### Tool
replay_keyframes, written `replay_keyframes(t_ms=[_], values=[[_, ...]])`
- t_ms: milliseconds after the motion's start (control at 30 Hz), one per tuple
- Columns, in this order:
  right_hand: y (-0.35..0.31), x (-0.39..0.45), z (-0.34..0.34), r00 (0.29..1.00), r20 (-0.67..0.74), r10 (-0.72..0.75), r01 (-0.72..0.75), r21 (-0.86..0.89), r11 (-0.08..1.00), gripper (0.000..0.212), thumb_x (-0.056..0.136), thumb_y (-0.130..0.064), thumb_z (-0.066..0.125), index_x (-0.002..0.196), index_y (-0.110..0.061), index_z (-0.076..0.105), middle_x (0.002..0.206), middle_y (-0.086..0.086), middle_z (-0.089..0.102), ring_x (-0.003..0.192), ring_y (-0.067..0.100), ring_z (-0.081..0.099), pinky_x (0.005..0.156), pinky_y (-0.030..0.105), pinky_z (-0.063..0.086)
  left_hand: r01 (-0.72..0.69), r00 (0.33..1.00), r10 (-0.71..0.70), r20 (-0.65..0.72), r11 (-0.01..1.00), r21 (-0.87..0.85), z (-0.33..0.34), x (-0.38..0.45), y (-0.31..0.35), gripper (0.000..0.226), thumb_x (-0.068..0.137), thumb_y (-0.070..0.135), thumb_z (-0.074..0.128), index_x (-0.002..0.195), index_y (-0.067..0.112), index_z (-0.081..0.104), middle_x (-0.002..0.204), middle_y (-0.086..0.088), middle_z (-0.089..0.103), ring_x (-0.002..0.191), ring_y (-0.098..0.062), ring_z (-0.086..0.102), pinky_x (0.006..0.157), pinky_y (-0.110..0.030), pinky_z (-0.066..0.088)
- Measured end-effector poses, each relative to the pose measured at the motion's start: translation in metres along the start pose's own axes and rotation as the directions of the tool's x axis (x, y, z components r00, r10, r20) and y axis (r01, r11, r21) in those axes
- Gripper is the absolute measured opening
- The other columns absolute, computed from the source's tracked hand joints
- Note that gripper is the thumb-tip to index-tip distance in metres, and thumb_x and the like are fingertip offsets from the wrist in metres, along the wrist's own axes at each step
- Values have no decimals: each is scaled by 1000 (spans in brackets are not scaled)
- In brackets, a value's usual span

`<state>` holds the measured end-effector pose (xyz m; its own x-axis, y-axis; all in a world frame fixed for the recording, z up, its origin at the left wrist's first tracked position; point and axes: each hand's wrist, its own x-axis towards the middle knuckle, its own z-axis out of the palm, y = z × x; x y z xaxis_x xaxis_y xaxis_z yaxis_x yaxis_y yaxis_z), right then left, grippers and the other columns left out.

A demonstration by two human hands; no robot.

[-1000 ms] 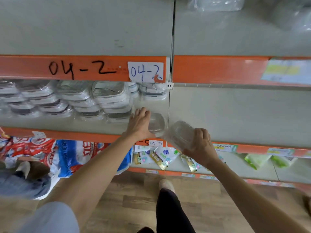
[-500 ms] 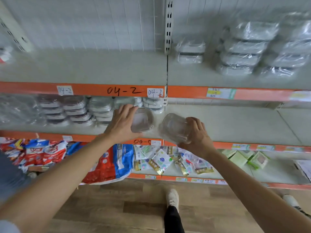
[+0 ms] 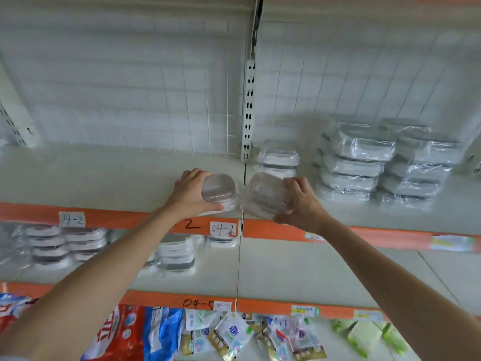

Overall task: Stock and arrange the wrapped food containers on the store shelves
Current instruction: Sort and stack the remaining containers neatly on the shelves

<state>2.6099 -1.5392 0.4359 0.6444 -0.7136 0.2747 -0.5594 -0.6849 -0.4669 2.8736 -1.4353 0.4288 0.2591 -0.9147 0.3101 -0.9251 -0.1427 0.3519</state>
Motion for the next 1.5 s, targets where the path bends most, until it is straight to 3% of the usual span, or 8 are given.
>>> replay_keyframes(t_ms=[100, 233, 333, 633, 1033, 1233, 1367, 1500], values=[[14, 38, -1, 980, 196, 28, -10, -94, 996, 100, 62, -29, 86, 140, -4, 29, 132, 12, 29, 121, 28, 38, 103, 27, 32, 75, 991, -78, 113, 997, 36, 10, 30, -9, 96, 62, 58, 78, 140, 20, 38, 134, -1, 39, 127, -22, 34, 105, -39, 33], [27, 65, 4, 902, 429, 48, 57, -229, 972, 113, 67, -55, 76, 148, -11, 10, 142, 6, 21, 133, 25, 23, 111, 41, 25, 107, 943, -109, 315, 994, 25, 9, 55, -24, 102, 61, 55, 81, 145, 33, 28, 132, -1, 33, 129, -21, 30, 108, -39, 29], [21, 81, 1, 886, 462, -44, 176, -245, 953, 98, 68, -59, 72, 140, -12, 26, 132, 3, 33, 125, 24, 32, 106, 39, 29, 141, 952, -120, 282, 989, -54, -1, 71, -27, 97, 62, 51, 82, 143, 29, 34, 122, 2, 37, 124, -20, 36, 106, -42, 33], [10, 176, -87, 964, 238, -119, 174, -223, 959, 85, 70, -42, 77, 137, -12, 33, 130, 3, 38, 124, 20, 35, 105, 35, 30, 69, 997, -76, -34, 982, -177, -49, 137, -26, 86, 59, 52, 84, 134, 32, 46, 118, 11, 41, 125, -15, 36, 108, -38, 30], [42, 223, -87, 894, 431, 119, 50, -361, 931, 98, 80, -43, 70, 151, -14, 10, 158, 1, 8, 144, 17, 13, 114, 27, 11, -185, 979, 197, 45, 962, -200, -40, 192, 35, 83, 62, 61, 77, 130, 31, 40, 129, 11, 40, 121, -7, 35, 104, -32, 30], [50, 211, -134, 961, 247, 121, -26, -356, 934, 73, 89, -9, 54, 150, -13, 15, 157, 1, 13, 143, 16, 17, 113, 25, 14, -262, 962, 265, 62, 964, -48, -19, 237, 90, 76, 64, 65, 72, 122, 24, 45, 124, 1, 48, 114, -18, 43, 95, -35, 35], [52, 196, -138, 984, 154, 90, -37, -314, 949, 66, 89, -3, 48, 148, -16, 23, 154, 0, 24, 138, 17, 28, 105, 22, 25, -294, 933, 284, 219, 956, 14, 2, 256, 109, 81, 71, 65, 67, 133, 19, 41, 133, -5, 43, 124, -24, 38, 101, -41, 36], [50, 195, -126, 988, 150, 19, 30, -315, 949, 62, 90, -11, 53, 146, -16, 29, 152, 2, 28, 138, 17, 28, 105, 18, 18, -206, 957, 256, 138, 931, -301, -2, 255, 99, 66, 88, 60, 47, 138, 18, 42, 141, -3, 38, 130, -19, 36, 105, -30, 29]])
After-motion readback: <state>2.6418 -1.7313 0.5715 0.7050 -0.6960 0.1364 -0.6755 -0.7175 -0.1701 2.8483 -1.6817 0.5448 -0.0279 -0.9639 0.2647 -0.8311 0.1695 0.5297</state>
